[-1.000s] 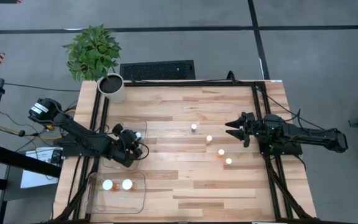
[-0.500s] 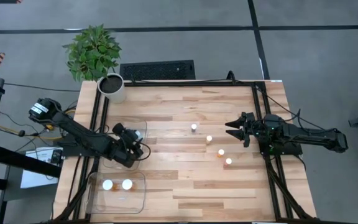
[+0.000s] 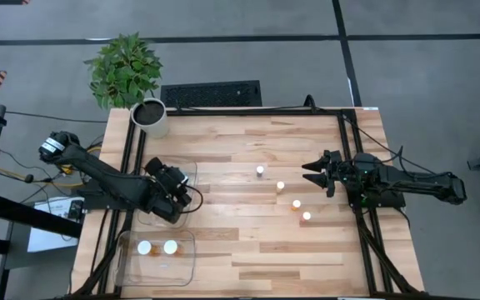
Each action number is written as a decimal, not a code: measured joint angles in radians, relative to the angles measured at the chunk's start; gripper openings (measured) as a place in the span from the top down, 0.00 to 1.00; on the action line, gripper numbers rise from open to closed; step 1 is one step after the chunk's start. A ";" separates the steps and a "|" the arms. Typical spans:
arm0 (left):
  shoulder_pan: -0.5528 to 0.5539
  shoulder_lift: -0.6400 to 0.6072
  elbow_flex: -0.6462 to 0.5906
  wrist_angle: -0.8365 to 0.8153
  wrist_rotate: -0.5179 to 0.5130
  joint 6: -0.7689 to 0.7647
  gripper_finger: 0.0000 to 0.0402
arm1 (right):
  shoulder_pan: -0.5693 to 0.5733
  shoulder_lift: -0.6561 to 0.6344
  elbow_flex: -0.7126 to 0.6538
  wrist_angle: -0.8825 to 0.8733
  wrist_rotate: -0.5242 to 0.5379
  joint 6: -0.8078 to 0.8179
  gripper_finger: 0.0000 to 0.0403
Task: Pick and place medicine bottles into bin by pill shape (circle, oval)
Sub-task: Put the blue capsule bottle into the bottom transparent bin
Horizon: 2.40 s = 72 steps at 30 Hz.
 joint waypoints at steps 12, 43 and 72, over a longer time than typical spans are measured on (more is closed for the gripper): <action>0.076 0.028 0.140 0.738 -0.087 0.665 0.44 | 0.000 0.000 0.000 0.000 0.000 0.000 0.44; 0.489 0.750 0.295 1.493 0.435 0.965 0.44 | 0.000 0.000 0.000 0.000 0.000 0.000 0.44; 0.476 0.805 0.342 1.322 0.458 0.868 0.60 | 0.000 0.000 0.000 0.000 0.000 -0.004 0.44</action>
